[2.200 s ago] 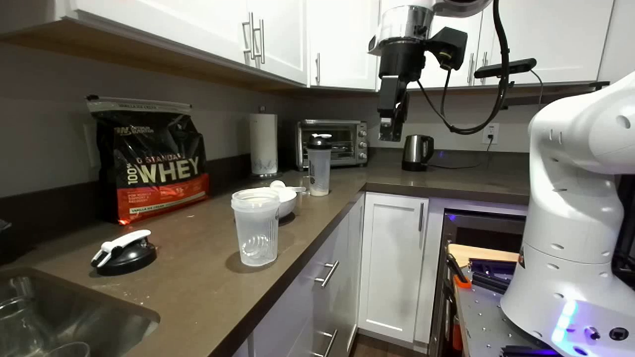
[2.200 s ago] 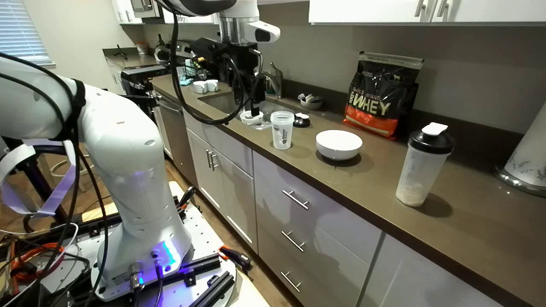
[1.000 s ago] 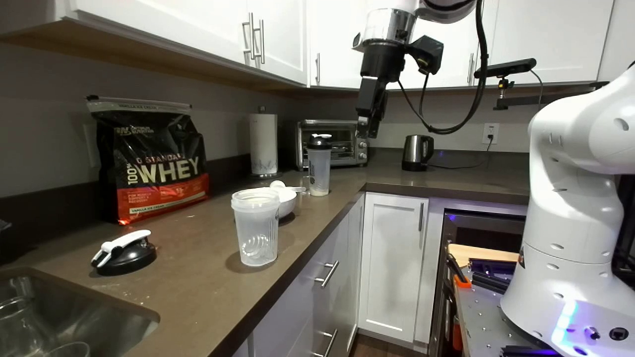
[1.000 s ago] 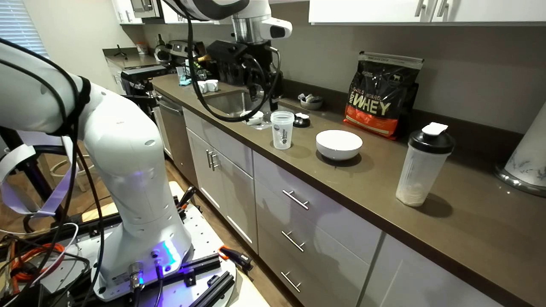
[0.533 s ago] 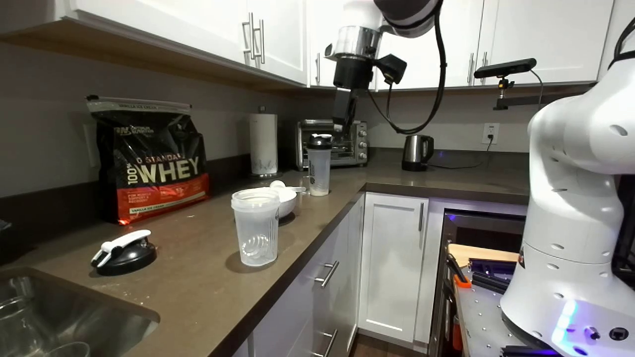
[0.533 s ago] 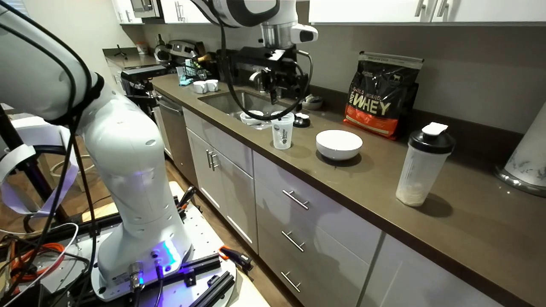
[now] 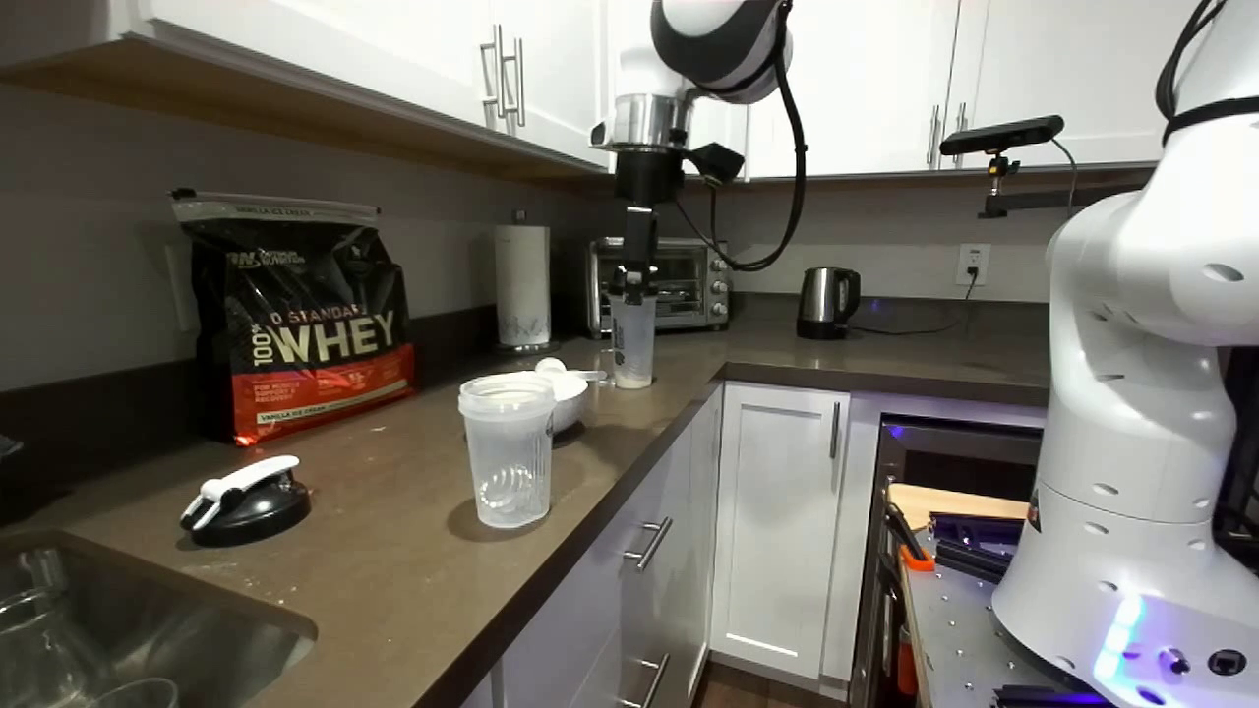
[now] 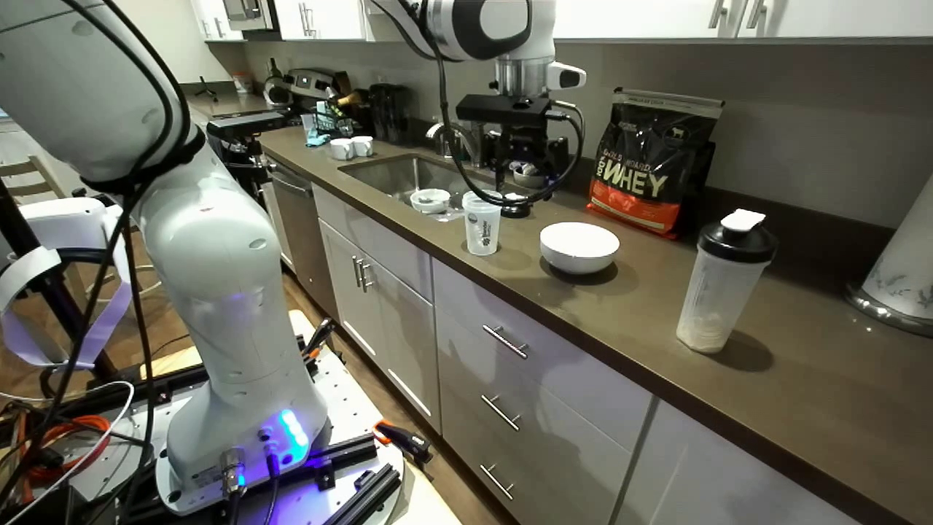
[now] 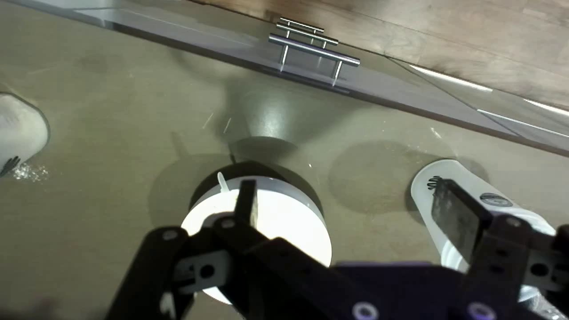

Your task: Take one scoop of whey powder from the bowl and put it in the cup on the left

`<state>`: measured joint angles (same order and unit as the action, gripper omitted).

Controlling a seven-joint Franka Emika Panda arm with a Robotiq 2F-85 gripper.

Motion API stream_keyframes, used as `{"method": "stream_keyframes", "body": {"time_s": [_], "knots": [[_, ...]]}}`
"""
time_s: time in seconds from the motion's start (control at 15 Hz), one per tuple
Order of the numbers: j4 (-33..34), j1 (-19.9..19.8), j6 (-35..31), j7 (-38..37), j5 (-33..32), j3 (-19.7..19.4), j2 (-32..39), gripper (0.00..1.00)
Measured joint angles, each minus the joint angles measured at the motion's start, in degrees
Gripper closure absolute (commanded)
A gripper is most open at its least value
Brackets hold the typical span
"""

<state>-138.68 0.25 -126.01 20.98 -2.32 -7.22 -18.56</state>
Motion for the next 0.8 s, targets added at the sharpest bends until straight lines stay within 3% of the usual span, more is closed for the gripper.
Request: {"method": "stream_keyframes", "body": {"time_s": [0.53,0.8], "knots": [[7.68,-0.33,-3.13,3.76,-1.61,-0.07,11.92,0.00],[9.50,-0.63,-3.15,4.04,-1.61,-0.08,14.17,0.00]]}}
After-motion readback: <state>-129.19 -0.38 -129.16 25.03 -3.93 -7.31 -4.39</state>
